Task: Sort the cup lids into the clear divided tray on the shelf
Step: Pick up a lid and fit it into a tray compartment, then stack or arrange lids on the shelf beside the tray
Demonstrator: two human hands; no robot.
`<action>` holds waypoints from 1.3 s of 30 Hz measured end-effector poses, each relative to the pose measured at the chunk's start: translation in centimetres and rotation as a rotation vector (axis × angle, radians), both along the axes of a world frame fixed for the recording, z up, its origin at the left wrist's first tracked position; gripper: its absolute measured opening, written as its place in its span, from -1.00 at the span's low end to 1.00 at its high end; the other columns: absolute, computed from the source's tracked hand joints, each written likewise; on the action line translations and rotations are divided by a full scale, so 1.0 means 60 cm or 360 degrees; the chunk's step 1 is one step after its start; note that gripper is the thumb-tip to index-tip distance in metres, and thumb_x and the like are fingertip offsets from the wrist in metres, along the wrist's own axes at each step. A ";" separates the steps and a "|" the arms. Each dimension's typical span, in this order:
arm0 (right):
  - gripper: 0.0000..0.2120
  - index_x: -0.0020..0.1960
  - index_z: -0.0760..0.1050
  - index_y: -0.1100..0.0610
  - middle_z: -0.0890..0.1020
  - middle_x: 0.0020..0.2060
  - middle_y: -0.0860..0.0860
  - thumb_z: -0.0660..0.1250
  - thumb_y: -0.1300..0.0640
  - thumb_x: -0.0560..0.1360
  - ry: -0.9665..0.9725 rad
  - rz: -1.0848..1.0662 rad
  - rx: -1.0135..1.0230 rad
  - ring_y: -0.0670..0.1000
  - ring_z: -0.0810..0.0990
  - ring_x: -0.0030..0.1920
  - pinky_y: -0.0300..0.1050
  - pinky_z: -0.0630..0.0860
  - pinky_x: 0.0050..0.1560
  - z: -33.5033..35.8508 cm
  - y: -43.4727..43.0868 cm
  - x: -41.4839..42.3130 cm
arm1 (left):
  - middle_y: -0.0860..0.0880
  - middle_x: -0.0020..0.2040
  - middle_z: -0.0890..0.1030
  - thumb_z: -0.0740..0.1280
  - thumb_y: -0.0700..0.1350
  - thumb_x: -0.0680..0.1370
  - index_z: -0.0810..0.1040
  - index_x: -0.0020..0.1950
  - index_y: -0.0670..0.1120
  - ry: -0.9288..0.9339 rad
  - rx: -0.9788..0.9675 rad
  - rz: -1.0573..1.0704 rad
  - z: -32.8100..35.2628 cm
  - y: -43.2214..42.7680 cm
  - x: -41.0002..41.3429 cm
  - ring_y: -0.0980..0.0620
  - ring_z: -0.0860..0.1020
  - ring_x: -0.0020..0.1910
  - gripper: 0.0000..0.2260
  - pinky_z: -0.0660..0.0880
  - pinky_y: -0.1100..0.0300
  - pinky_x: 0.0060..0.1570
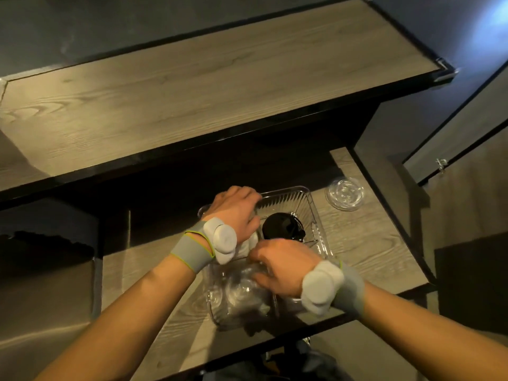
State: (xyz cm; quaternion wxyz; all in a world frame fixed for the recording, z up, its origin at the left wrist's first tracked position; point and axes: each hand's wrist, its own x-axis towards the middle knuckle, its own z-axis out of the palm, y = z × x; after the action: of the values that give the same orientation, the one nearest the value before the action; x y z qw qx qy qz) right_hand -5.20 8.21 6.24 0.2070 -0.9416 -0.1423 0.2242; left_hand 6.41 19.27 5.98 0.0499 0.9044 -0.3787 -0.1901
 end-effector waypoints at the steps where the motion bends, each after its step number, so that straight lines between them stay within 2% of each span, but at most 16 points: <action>1: -0.71 0.22 0.50 0.03 0.58 0.11 0.01 0.26 -0.05 0.55 -0.0036 -0.0060 0.0017 0.05 0.57 0.09 0.03 0.55 0.06 0.013 -0.020 0.008 | -0.01 0.40 0.37 0.22 -0.01 0.55 0.32 0.41 -0.05 -0.0010 -0.0040 -0.0020 0.002 -0.014 0.001 -0.04 0.27 0.41 -0.58 0.23 0.00 0.39; 3: -0.74 0.17 0.54 0.03 0.61 0.07 -0.01 0.28 -0.05 0.54 -0.0078 -0.0199 -0.0016 0.02 0.57 0.07 -0.04 0.52 0.08 0.027 -0.070 0.023 | 0.00 0.38 0.40 0.24 0.00 0.55 0.35 0.39 -0.04 -0.0033 -0.0102 -0.0043 0.001 -0.051 0.002 -0.04 0.30 0.40 -0.59 0.23 0.01 0.38; 8: -0.79 0.09 0.57 0.05 0.63 -0.11 -0.01 0.31 -0.03 0.53 -0.0105 -0.0721 -0.0058 -0.01 0.57 -0.11 -0.13 0.50 -0.06 -0.005 -0.233 0.028 | -0.02 0.34 0.45 0.25 0.02 0.54 0.38 0.37 -0.04 -0.0030 -0.0153 -0.0188 -0.025 -0.193 0.000 -0.06 0.33 0.37 -0.59 0.22 -0.03 0.41; 10: -0.78 0.10 0.56 0.07 0.62 -0.07 0.00 0.32 -0.01 0.53 -0.0103 -0.0867 -0.0098 0.01 0.58 -0.06 -0.23 0.39 -0.11 -0.027 -0.287 0.028 | -0.05 0.32 0.46 0.25 0.02 0.53 0.39 0.35 -0.05 -0.0013 -0.0121 -0.0254 -0.042 -0.248 0.004 -0.09 0.34 0.36 -0.59 0.23 -0.04 0.40; 12: -0.73 0.16 0.54 0.09 0.62 0.05 0.04 0.33 0.00 0.52 -0.0065 -0.0921 -0.0203 0.06 0.59 0.06 -0.24 0.37 -0.09 -0.052 -0.325 0.034 | -0.07 0.28 0.47 0.27 0.06 0.50 0.40 0.31 -0.05 -0.0006 -0.0018 -0.0295 -0.062 -0.302 0.009 -0.12 0.36 0.32 -0.59 0.26 -0.06 0.35; 14: -0.63 0.25 0.49 0.11 0.57 0.16 0.07 0.33 -0.05 0.51 0.0018 -0.0896 -0.0304 0.11 0.55 0.16 -0.15 0.43 0.02 -0.079 -0.340 0.048 | -0.09 0.26 0.47 0.31 0.12 0.47 0.41 0.28 -0.04 0.0024 0.0137 -0.0302 -0.085 -0.339 0.015 -0.15 0.38 0.30 -0.56 0.30 -0.07 0.28; 17: -0.41 0.33 0.39 0.08 0.46 0.21 0.10 0.39 -0.19 0.41 0.0136 -0.0874 -0.0426 0.19 0.47 0.21 -0.01 0.46 0.15 -0.136 -0.369 0.066 | -0.09 0.27 0.44 0.42 0.11 0.39 0.40 0.30 -0.03 0.0098 0.0336 -0.0319 -0.126 -0.388 0.026 -0.17 0.38 0.32 -0.46 0.37 -0.07 0.22; 21: -0.18 0.39 0.27 0.04 0.36 0.31 0.08 0.52 -0.14 0.25 0.0133 -0.0858 -0.0511 0.22 0.39 0.30 0.07 0.49 0.19 -0.200 -0.393 0.077 | -0.09 0.36 0.38 0.54 0.04 0.27 0.29 0.41 -0.01 0.0219 0.0450 -0.0323 -0.169 -0.408 0.038 -0.23 0.29 0.43 -0.22 0.34 -0.13 0.36; 24: -0.06 0.45 0.20 0.04 0.30 0.39 0.10 0.54 -0.18 0.21 0.0148 -0.0812 -0.0535 0.22 0.35 0.37 0.11 0.46 0.26 -0.221 -0.401 0.085 | -0.08 0.40 0.35 0.55 0.02 0.28 0.23 0.45 -0.04 0.0234 0.0461 -0.0319 -0.187 -0.408 0.038 -0.24 0.26 0.45 -0.17 0.32 -0.12 0.38; 26: -0.07 0.46 0.20 0.04 0.31 0.40 0.10 0.53 -0.18 0.22 0.0205 -0.0786 -0.0513 0.20 0.36 0.37 0.10 0.45 0.27 -0.228 -0.406 0.090 | -0.09 0.40 0.34 0.53 0.03 0.31 0.23 0.45 -0.06 0.0228 0.0433 -0.0312 -0.191 -0.409 0.036 -0.23 0.27 0.44 -0.21 0.32 -0.14 0.37; 29: -0.19 0.34 0.32 0.04 0.42 0.25 0.06 0.54 -0.19 0.21 0.0146 -0.0800 -0.0507 0.16 0.47 0.26 0.05 0.49 0.15 -0.230 -0.410 0.091 | -0.13 0.41 0.33 0.46 -0.03 0.38 0.25 0.44 -0.11 0.0250 0.0453 -0.0335 -0.185 -0.416 0.037 -0.23 0.24 0.45 -0.31 0.28 -0.17 0.38; 32: -0.27 0.33 0.35 0.09 0.45 0.23 0.09 0.41 -0.29 0.32 0.0104 -0.0781 -0.0493 0.18 0.44 0.24 0.04 0.43 0.16 -0.216 -0.410 0.086 | -0.12 0.40 0.34 0.44 0.03 0.41 0.26 0.44 -0.10 0.0228 0.0474 -0.0355 -0.181 -0.421 0.038 -0.21 0.25 0.44 -0.33 0.29 -0.16 0.38; 36: -0.18 0.36 0.33 0.12 0.44 0.24 0.12 0.34 -0.39 0.31 0.0059 -0.0769 -0.0469 0.18 0.42 0.24 0.05 0.41 0.18 -0.180 -0.404 0.077 | -0.12 0.38 0.35 0.49 0.07 0.37 0.26 0.43 -0.09 0.0161 0.0479 -0.0404 -0.166 -0.417 0.036 -0.17 0.29 0.40 -0.27 0.32 -0.12 0.33; 39: -0.16 0.40 0.30 0.11 0.41 0.28 0.13 0.36 -0.39 0.32 -0.0006 -0.0768 -0.0435 0.18 0.42 0.24 0.05 0.44 0.16 -0.142 -0.391 0.071 | -0.12 0.39 0.34 0.47 0.09 0.39 0.22 0.46 -0.10 0.0055 0.0395 -0.0421 -0.124 -0.396 0.032 -0.15 0.29 0.40 -0.26 0.31 -0.09 0.34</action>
State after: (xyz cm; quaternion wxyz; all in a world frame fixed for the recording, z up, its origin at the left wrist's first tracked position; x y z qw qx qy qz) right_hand -0.96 -15.26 -2.30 0.1251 -0.9679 0.1173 0.1836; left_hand 8.34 -4.51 -1.47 -0.0810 0.8426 -0.4670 -0.2557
